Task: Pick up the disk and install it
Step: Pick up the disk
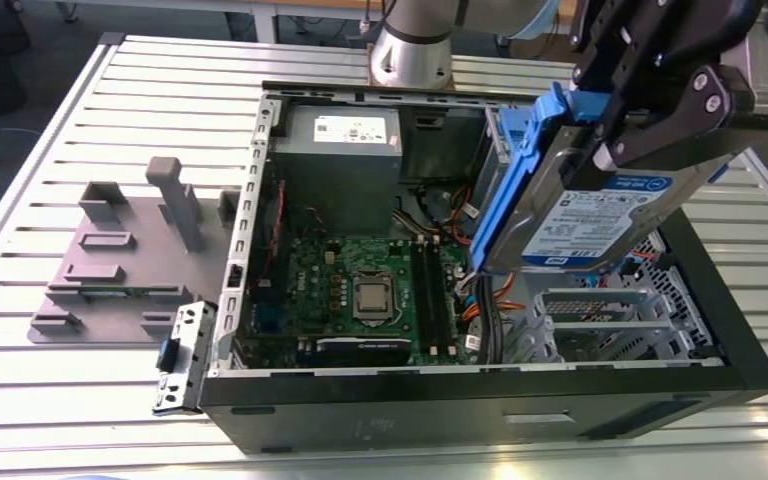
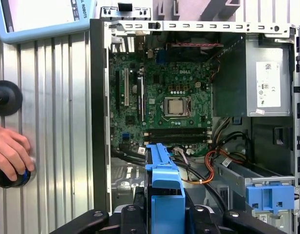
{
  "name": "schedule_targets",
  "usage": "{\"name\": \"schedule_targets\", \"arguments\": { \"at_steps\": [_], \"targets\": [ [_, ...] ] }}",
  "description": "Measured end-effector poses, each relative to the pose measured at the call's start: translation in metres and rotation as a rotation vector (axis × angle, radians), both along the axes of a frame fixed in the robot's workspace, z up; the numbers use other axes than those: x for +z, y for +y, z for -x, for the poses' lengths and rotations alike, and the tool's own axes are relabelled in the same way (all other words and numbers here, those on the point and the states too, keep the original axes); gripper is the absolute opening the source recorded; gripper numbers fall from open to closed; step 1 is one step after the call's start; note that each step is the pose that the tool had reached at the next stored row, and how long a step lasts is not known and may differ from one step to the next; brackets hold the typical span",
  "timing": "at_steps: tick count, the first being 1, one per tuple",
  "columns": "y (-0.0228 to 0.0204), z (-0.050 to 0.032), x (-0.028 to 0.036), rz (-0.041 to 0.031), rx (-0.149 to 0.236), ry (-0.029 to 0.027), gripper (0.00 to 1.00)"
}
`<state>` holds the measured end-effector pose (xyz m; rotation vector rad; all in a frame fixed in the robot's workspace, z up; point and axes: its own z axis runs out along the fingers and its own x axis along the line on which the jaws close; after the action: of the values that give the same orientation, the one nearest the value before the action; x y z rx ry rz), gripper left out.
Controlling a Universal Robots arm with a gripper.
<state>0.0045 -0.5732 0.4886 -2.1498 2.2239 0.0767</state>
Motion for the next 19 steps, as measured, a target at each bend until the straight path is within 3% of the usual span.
{"name": "schedule_targets", "arguments": {
  "at_steps": [19],
  "targets": [
    [-0.0009, -0.0164, -0.0012, -0.0001, 0.0, 0.0, 0.36]
  ]
}}
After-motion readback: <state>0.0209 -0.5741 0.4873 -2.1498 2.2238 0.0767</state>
